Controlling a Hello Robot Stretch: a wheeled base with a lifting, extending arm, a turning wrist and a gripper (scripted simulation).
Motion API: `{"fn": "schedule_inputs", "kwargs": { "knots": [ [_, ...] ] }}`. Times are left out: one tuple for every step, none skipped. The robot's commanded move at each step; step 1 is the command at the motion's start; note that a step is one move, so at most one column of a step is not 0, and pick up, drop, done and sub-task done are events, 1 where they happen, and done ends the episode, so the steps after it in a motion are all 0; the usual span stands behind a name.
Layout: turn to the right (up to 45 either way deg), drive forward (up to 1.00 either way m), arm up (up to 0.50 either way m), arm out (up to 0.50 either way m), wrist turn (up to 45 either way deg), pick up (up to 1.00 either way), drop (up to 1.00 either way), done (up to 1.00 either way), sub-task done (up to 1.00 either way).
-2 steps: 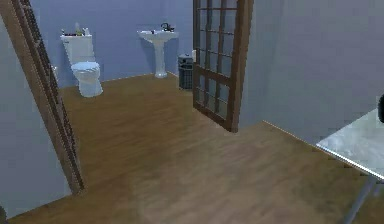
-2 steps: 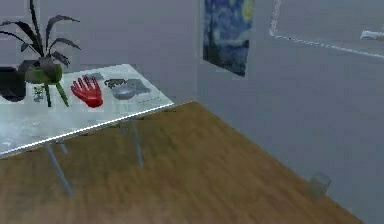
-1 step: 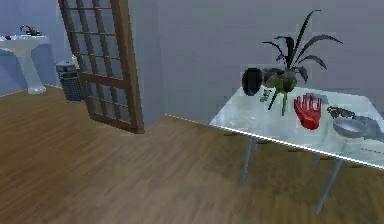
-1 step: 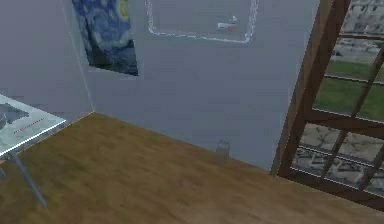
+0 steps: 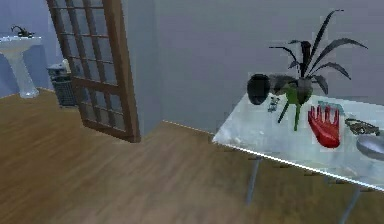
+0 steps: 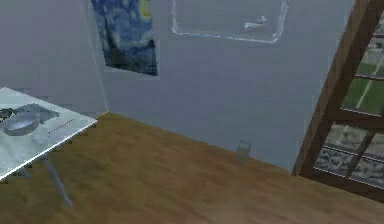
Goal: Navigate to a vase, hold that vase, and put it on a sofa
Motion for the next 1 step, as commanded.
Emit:
{"fn": "schedule_inputs", "kwargs": {
  "knots": [
    [6.0,0.00,0.00,0.00,0.0,0.00,0.00,0.00,0.00]
  ]
}}
